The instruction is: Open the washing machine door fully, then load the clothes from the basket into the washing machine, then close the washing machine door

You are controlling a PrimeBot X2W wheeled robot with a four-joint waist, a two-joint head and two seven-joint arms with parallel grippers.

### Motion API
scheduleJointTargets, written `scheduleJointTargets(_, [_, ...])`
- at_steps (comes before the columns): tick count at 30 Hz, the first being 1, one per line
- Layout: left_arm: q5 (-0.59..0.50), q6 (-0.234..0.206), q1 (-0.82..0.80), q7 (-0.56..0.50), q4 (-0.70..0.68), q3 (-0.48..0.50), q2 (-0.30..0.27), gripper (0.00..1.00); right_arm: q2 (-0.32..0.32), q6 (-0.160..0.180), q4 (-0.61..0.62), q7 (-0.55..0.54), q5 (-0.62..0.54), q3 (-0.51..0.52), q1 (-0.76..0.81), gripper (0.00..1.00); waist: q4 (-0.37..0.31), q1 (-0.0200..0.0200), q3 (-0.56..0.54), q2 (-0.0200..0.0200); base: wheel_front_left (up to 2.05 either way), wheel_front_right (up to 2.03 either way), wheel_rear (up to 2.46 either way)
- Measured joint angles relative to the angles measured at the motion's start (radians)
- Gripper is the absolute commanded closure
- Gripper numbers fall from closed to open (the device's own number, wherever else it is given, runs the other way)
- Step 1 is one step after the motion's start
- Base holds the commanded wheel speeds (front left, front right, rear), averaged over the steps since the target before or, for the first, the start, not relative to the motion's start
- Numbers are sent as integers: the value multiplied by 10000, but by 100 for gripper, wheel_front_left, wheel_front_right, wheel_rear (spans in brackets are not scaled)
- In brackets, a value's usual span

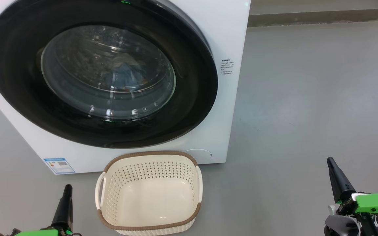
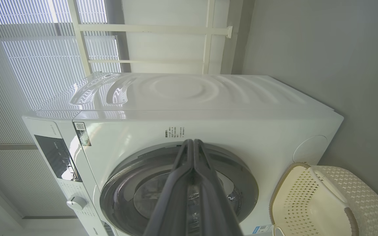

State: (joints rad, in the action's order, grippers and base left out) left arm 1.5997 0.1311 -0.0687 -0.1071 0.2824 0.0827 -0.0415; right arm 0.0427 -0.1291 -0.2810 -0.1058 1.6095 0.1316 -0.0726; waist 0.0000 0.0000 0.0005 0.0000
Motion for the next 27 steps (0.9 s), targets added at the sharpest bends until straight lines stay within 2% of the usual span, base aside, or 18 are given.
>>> scheduleJointTargets(27, [8,0,-1,0,0,2,2,100,-2,0,2,0,0,2,0,100,0,0,0,0,0,0,0])
